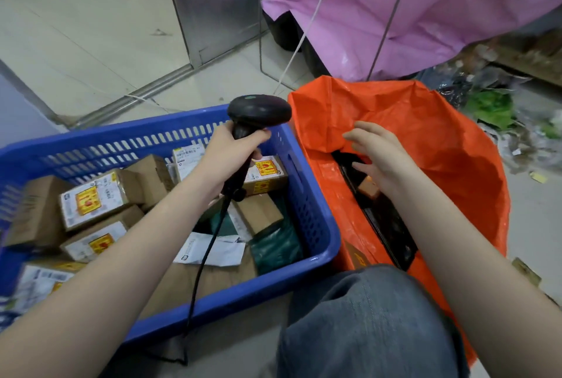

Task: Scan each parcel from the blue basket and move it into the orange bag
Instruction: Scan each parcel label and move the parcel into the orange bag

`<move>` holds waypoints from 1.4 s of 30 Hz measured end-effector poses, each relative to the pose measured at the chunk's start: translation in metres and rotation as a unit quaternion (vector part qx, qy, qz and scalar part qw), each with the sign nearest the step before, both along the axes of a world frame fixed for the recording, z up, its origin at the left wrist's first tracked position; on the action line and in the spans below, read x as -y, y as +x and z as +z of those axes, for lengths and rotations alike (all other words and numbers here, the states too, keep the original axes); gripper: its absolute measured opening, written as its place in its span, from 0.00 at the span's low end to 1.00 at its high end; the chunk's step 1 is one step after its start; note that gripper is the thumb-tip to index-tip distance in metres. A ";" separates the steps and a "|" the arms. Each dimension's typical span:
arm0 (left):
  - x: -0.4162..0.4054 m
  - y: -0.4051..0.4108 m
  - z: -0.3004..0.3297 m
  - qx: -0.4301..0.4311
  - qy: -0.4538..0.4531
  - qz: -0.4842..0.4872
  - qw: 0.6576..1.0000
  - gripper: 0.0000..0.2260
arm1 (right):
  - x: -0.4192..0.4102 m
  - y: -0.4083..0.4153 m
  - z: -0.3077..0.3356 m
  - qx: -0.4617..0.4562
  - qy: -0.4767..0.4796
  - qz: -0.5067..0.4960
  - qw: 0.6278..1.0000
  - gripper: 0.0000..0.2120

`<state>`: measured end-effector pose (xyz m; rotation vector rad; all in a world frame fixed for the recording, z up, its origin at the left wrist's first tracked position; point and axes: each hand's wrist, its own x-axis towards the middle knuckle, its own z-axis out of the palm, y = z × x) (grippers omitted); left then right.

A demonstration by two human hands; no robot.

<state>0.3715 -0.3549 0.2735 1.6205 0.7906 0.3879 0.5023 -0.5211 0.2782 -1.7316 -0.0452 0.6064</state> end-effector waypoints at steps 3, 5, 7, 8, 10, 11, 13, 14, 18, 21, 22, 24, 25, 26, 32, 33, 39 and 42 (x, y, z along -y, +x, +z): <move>-0.020 -0.022 0.005 0.015 -0.015 0.024 0.999 0.06 | -0.029 -0.013 0.012 0.028 0.006 0.039 0.999 0.23; -0.035 -0.036 0.004 0.014 -0.015 0.039 0.999 0.06 | -0.051 -0.024 0.016 0.041 0.007 0.064 0.997 0.24; -0.050 -0.050 0.002 0.011 -0.016 0.052 0.998 0.07 | -0.074 -0.036 0.017 0.046 0.002 0.084 0.995 0.25; -0.057 -0.057 0.001 0.009 -0.016 0.059 0.998 0.08 | -0.084 -0.041 0.017 0.044 -0.002 0.095 0.995 0.25; -0.072 -0.070 -0.003 0.002 -0.017 0.076 0.997 0.10 | -0.105 -0.055 0.012 0.029 -0.006 0.116 0.993 0.24; -0.079 -0.077 -0.005 -0.003 -0.018 0.083 0.996 0.11 | -0.115 -0.062 0.008 0.018 -0.006 0.125 0.992 0.24; -0.092 -0.089 -0.014 -0.006 -0.031 0.096 0.995 0.11 | -0.134 -0.075 -0.004 0.007 -0.014 0.140 0.990 0.26; -0.097 -0.093 -0.019 -0.008 -0.042 0.102 0.994 0.12 | -0.143 -0.081 -0.010 0.005 -0.020 0.148 0.989 0.28; -0.114 -0.106 -0.044 -0.025 -0.070 0.121 0.990 0.10 | -0.173 -0.097 -0.042 -0.026 -0.041 0.169 0.984 0.31; -0.123 -0.109 -0.066 -0.020 -0.082 0.129 0.988 0.05 | -0.189 -0.102 -0.070 -0.055 -0.054 0.177 0.981 0.33; -0.126 -0.109 -0.074 -0.018 -0.090 0.133 0.987 0.04 | -0.194 -0.102 -0.079 -0.061 -0.065 0.176 0.980 0.34; -0.133 -0.109 -0.090 -0.013 -0.112 0.138 0.984 0.03 | -0.203 -0.102 -0.100 -0.072 -0.096 0.176 0.977 0.35; -0.136 -0.109 -0.098 -0.015 -0.120 0.138 0.983 0.03 | -0.207 -0.101 -0.110 -0.078 -0.110 0.176 0.975 0.34; -0.139 -0.108 -0.106 -0.020 -0.122 0.138 0.983 0.03 | -0.210 -0.101 -0.120 -0.081 -0.120 0.177 0.974 0.33; -0.152 -0.103 -0.146 -0.088 -0.084 0.109 0.987 0.09 | -0.230 -0.095 -0.171 -0.088 -0.166 0.193 0.963 0.36; -0.153 -0.101 -0.151 -0.091 -0.083 0.098 0.987 0.12 | -0.233 -0.095 -0.177 -0.090 -0.172 0.197 0.961 0.36; -0.153 -0.090 -0.171 -0.099 -0.124 0.090 0.983 0.16 | -0.245 -0.091 -0.199 -0.088 -0.166 0.199 0.962 0.27; -0.150 -0.085 -0.174 -0.107 -0.139 0.086 0.981 0.09 | -0.248 -0.090 -0.203 -0.090 -0.154 0.203 0.963 0.23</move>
